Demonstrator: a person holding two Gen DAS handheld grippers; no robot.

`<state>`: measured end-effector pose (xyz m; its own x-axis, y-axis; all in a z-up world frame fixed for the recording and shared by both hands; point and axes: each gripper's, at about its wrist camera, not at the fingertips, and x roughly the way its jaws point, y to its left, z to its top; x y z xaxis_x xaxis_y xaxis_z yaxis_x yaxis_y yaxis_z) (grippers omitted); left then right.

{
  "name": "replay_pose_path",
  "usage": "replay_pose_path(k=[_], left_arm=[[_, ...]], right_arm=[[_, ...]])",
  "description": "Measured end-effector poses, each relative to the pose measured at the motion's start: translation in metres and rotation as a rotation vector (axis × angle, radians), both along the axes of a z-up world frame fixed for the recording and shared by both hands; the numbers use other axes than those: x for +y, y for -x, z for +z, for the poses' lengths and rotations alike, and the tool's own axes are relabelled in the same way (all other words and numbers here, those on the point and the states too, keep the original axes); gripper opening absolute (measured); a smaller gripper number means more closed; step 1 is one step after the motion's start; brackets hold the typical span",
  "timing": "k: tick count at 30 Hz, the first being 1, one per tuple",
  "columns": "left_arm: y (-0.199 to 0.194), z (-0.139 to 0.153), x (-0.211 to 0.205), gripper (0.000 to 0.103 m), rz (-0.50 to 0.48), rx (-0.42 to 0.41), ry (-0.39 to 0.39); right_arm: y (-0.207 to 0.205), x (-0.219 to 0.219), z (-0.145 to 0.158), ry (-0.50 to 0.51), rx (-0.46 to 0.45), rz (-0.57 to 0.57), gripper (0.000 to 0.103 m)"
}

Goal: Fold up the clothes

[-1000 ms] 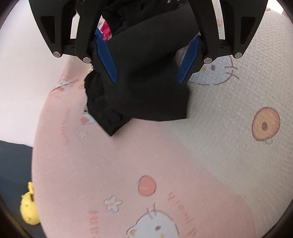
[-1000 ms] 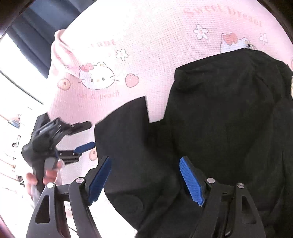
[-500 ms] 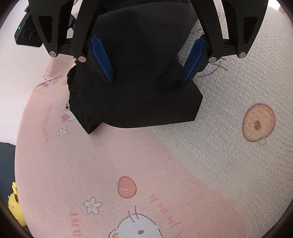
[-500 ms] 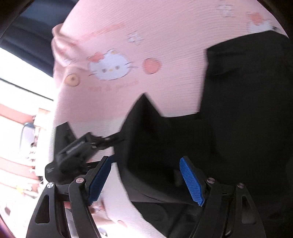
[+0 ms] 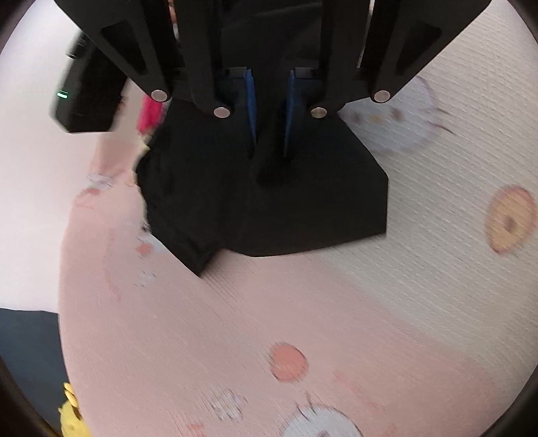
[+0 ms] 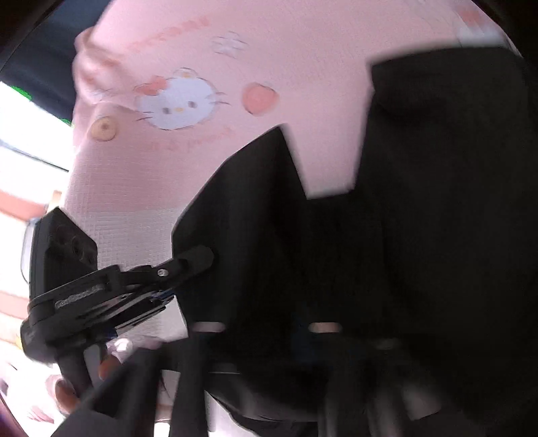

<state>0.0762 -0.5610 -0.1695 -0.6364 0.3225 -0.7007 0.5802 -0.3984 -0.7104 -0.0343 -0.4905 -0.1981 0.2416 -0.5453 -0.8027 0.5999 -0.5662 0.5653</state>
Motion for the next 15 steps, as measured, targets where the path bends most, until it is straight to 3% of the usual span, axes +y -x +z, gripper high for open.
replay_pose_path(k=[2,7,10,13,15], left_arm=[[0.002,0.002,0.012,0.01,-0.022,0.017,-0.029],[-0.006,0.002,0.054,0.01,-0.089,0.02,-0.003],[-0.02,-0.014,0.08,0.01,-0.113,0.003,-0.024],[-0.032,-0.04,0.1,0.01,-0.119,-0.044,-0.075],[-0.043,-0.054,0.112,0.01,-0.119,-0.069,-0.049]], right_arm=[[0.0,0.016,0.001,-0.007,-0.017,-0.017,0.005],[-0.015,0.06,0.0,-0.092,0.012,-0.01,0.005],[-0.026,0.08,-0.007,-0.191,0.095,-0.013,0.005],[-0.035,0.094,-0.031,-0.268,0.101,-0.012,0.005],[-0.04,0.101,-0.049,-0.296,0.099,-0.022,0.003]])
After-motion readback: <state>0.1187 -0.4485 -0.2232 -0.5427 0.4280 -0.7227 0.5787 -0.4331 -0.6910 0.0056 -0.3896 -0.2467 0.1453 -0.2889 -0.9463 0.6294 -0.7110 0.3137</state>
